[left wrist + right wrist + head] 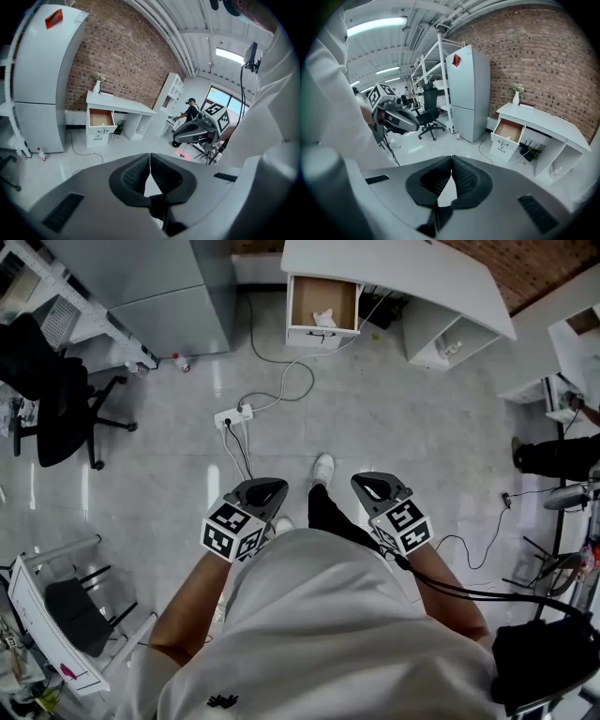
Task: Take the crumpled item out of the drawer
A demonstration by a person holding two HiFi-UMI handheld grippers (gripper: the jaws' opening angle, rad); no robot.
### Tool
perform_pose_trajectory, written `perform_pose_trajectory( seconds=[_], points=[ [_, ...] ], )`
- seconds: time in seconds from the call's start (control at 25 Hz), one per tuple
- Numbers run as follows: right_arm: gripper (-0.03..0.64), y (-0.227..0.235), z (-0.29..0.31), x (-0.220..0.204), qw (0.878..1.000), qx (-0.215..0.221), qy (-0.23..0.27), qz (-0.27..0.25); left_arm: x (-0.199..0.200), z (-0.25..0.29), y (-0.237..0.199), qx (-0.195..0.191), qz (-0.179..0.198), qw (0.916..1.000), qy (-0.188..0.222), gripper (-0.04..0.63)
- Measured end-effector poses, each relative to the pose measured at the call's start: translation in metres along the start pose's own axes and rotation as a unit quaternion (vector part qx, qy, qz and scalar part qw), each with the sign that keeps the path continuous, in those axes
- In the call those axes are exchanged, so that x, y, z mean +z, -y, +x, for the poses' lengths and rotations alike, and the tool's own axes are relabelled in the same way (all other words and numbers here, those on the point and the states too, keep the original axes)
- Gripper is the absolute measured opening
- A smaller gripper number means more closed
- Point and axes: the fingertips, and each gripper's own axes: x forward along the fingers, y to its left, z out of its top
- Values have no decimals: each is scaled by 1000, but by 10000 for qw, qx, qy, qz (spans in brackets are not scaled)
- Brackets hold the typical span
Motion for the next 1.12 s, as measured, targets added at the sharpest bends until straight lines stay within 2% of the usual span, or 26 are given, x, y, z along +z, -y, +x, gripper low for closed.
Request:
perform_pose_trajectory(
  seconds=[0.2, 0.32, 0.68, 0.96, 1.12],
  points=[
    [37, 89, 17, 43, 9997, -13, 198, 109, 70, 52, -36, 180, 102, 9997, -103, 25],
    [77, 146, 28, 61, 9995, 46, 288, 157, 115, 94, -58, 291, 223, 9991, -208, 25],
    [78, 285, 46, 69, 9988, 230, 290, 313, 209, 208, -98, 477, 431, 9971, -407, 26],
    [66, 342, 54, 80, 9978, 99, 312, 585, 255, 269, -132, 436, 599, 9959, -521, 26],
    [66, 369, 59, 82, 9963, -125, 289, 799, 273, 307, -163, 348, 705, 9953, -572, 26]
  ],
)
